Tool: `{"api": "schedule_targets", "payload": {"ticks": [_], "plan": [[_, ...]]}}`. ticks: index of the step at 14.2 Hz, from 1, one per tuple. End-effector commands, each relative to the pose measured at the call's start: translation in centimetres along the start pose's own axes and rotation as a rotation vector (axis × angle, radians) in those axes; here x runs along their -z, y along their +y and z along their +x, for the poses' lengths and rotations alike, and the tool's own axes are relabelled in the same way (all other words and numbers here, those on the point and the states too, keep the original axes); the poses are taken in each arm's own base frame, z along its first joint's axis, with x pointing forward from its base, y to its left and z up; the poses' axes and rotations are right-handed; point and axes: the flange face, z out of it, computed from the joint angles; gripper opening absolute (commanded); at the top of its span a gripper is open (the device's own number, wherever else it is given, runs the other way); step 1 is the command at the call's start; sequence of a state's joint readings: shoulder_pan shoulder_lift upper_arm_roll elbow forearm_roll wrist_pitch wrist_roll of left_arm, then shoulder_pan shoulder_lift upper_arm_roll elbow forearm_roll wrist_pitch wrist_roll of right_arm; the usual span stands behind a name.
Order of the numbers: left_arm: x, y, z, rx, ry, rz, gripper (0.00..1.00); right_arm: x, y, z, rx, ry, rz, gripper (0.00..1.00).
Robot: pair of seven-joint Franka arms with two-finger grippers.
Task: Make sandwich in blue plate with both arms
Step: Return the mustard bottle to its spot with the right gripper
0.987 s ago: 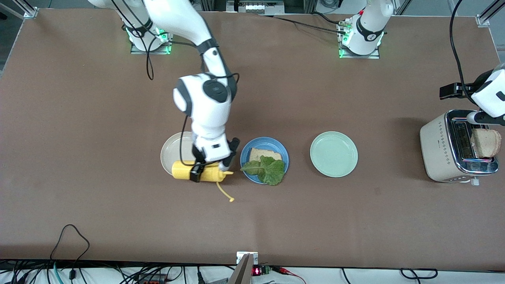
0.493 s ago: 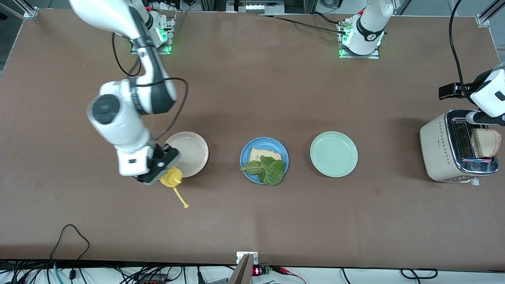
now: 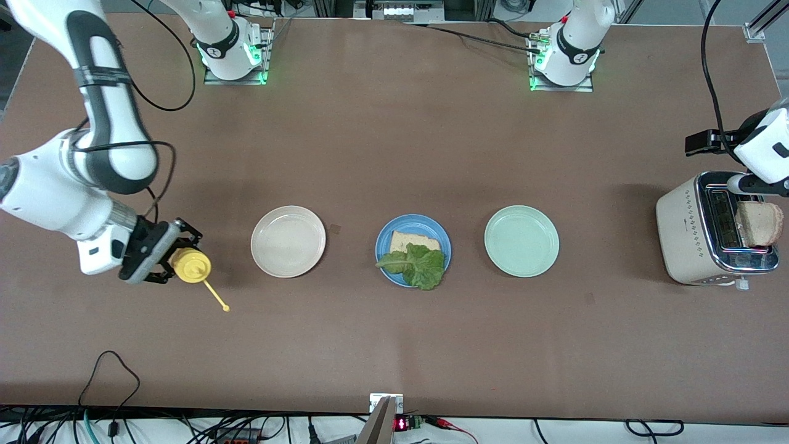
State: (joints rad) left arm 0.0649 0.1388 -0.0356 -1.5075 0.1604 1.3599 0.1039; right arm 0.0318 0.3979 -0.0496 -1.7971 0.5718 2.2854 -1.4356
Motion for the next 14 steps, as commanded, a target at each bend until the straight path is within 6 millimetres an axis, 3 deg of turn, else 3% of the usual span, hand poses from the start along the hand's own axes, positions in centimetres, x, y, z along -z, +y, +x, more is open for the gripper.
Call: {"api": "schedule_targets", "payload": {"ticks": [1, 5, 8, 11, 14], "plan": [[0.9, 0.4, 0.3, -0.013, 0.034, 0.011, 1.00, 1.5, -0.9, -3.8, 0.097, 0.117, 0.049, 0.00], [1.0, 0.5, 0.8, -0.016, 0.060, 0.015, 1.00, 1.6, 0.3, -11.7, 0.162, 0.292, 0.106, 0.00], [1.2, 2.0, 0.9, -0.037, 0.063, 0.016, 1.00, -0.2, 0.3, -18.1, 0.172, 0.436, 0.175, 0.00], [1.2, 2.3, 1.0, -0.040, 0.064, 0.017, 1.00, -1.6, 0.2, -21.9, 0.191, 0.517, 0.198, 0.00], [1.5, 2.3, 0.9, -0.046, 0.072, 0.021, 1.00, -1.7, 0.6, -25.3, 0.226, 0.550, 0.161, 0.00]]}}
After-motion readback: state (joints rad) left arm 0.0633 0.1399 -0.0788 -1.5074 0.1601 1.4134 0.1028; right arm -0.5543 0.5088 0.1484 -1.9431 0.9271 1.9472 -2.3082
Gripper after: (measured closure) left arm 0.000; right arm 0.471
